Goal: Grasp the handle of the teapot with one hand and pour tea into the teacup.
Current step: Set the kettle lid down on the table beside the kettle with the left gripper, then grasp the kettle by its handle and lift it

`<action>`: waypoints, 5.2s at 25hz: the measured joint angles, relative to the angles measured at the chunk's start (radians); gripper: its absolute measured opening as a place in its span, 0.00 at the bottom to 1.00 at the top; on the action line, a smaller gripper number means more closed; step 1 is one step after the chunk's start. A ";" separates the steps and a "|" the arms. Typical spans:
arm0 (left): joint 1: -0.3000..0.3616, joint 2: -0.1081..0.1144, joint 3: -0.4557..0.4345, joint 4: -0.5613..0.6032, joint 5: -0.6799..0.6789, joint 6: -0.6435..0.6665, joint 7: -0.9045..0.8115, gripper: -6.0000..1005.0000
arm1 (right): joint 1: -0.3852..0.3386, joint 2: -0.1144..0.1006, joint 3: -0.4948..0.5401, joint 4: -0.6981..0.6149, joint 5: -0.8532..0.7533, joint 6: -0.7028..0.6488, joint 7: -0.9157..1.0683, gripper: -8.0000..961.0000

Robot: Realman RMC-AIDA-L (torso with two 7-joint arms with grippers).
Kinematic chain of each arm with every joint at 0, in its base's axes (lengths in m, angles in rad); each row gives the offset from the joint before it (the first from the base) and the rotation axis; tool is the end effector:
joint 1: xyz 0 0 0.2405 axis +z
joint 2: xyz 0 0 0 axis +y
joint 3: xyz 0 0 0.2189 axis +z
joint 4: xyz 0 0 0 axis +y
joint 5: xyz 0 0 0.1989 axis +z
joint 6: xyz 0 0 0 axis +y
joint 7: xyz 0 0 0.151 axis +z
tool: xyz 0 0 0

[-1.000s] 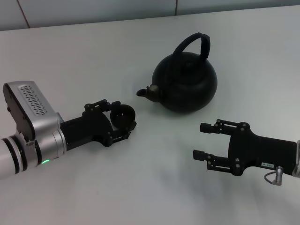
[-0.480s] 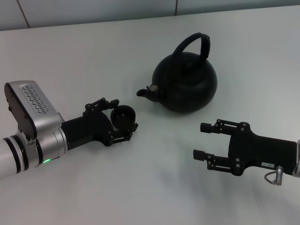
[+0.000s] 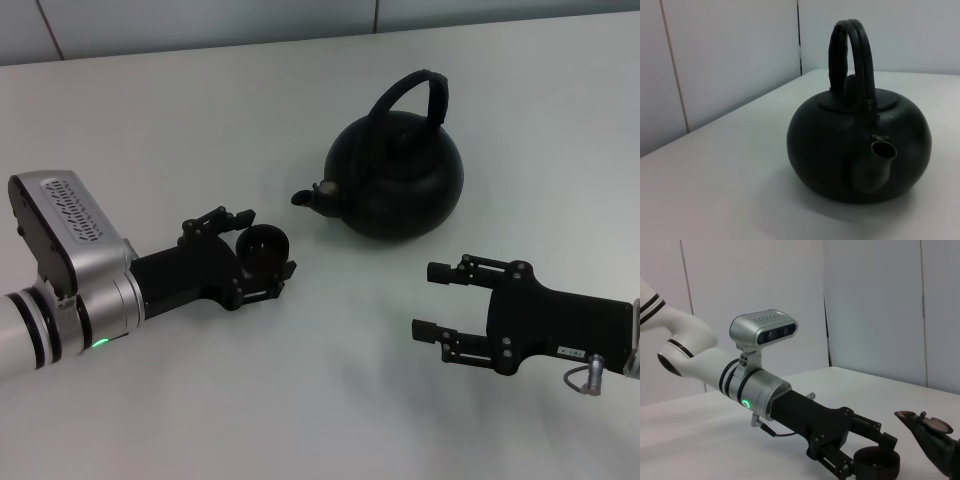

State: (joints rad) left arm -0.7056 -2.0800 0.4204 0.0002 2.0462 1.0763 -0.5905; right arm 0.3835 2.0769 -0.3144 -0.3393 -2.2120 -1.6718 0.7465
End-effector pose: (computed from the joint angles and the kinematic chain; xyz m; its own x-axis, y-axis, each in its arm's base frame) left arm -0.2330 0.3076 -0.0887 0.9128 0.1170 0.3914 0.2813 -0.8747 -0.3946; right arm 0.2754 0.2267 -0.0163 0.7919 -0.1402 -0.5944 -0.3556 -0.8971 -0.2622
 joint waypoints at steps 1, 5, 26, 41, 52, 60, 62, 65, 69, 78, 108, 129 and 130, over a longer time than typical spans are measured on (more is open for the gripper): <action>0.000 0.000 0.000 0.001 0.000 0.004 0.000 0.86 | 0.000 0.000 0.000 0.000 0.000 0.001 0.000 0.72; 0.019 0.005 -0.010 0.014 0.000 0.053 0.000 0.86 | 0.000 0.000 0.000 0.000 0.000 0.004 0.000 0.72; 0.333 0.026 -0.015 0.411 -0.004 0.552 -0.149 0.86 | 0.000 0.000 0.002 -0.006 0.015 0.005 0.008 0.72; 0.383 0.057 -0.018 0.419 -0.046 0.671 -0.160 0.86 | 0.000 0.000 0.002 -0.001 0.017 0.008 0.006 0.72; 0.387 0.058 -0.012 0.440 0.036 0.623 -0.125 0.86 | -0.006 0.000 0.002 -0.005 0.017 0.009 0.006 0.72; 0.379 0.058 -0.012 0.440 0.059 0.621 -0.122 0.86 | -0.008 0.000 0.002 -0.001 0.017 0.010 0.006 0.72; 0.378 0.058 -0.004 0.440 0.062 0.615 -0.120 0.86 | -0.008 0.000 0.002 -0.002 0.017 0.010 0.006 0.72; 0.377 0.058 0.014 0.447 0.063 0.606 -0.120 0.86 | -0.008 0.000 0.002 -0.004 0.017 0.011 0.007 0.72; 0.375 0.055 0.027 0.453 0.063 0.595 -0.120 0.86 | -0.008 0.000 0.002 -0.004 0.018 0.011 0.007 0.72; 0.374 0.051 0.024 0.454 0.063 0.588 -0.120 0.86 | -0.055 0.005 0.003 0.074 0.174 0.002 -0.097 0.72; 0.360 0.042 0.012 0.450 0.050 0.585 -0.122 0.86 | -0.087 0.003 -0.012 0.484 0.833 0.190 -0.508 0.72; 0.361 0.026 0.000 0.452 0.033 0.582 -0.120 0.86 | 0.101 0.001 -0.181 0.238 0.828 0.405 -0.228 0.72; 0.361 0.026 0.000 0.452 0.033 0.582 -0.120 0.86 | 0.110 0.001 -0.189 0.234 0.828 0.417 -0.222 0.72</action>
State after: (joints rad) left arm -0.3451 -2.0541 0.4203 0.4526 2.0788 1.6579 -0.7102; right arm 0.4934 2.0783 -0.5034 -0.1049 -1.3842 -1.2547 0.5241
